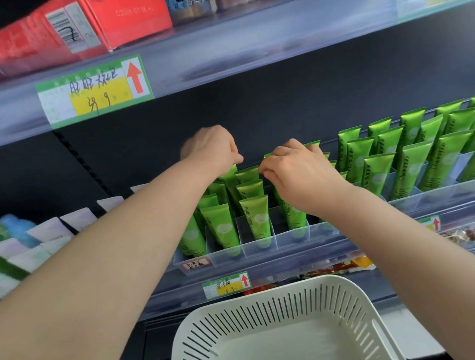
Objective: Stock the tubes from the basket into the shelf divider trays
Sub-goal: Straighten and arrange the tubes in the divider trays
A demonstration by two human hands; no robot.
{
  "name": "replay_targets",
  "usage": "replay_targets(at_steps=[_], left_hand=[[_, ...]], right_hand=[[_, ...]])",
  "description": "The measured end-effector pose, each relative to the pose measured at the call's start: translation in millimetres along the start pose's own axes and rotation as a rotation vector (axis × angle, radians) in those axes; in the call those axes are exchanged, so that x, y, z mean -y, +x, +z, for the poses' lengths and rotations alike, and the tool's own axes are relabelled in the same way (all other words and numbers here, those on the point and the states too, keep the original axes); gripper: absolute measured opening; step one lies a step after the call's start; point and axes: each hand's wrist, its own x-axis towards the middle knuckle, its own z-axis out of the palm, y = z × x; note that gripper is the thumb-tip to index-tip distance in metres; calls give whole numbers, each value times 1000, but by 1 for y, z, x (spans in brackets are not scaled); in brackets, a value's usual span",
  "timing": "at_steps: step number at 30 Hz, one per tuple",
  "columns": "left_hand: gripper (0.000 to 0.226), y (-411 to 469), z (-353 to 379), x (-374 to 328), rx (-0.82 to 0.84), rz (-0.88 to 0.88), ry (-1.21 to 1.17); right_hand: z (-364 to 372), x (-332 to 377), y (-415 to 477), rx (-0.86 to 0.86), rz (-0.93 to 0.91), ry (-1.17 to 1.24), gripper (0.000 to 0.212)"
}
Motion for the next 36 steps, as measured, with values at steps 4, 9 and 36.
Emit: replay_targets(at_steps=[4, 9, 36], left_hand=[[22, 5, 3, 4, 72, -61, 168], [9, 9, 17, 1, 9, -40, 180], [9, -6, 10, 7, -83, 43, -96]], right_hand=[[0, 2, 4, -13, -3, 1, 26], [2, 0, 3, -18, 9, -22, 26], [9, 1, 30, -6, 54, -62, 25]])
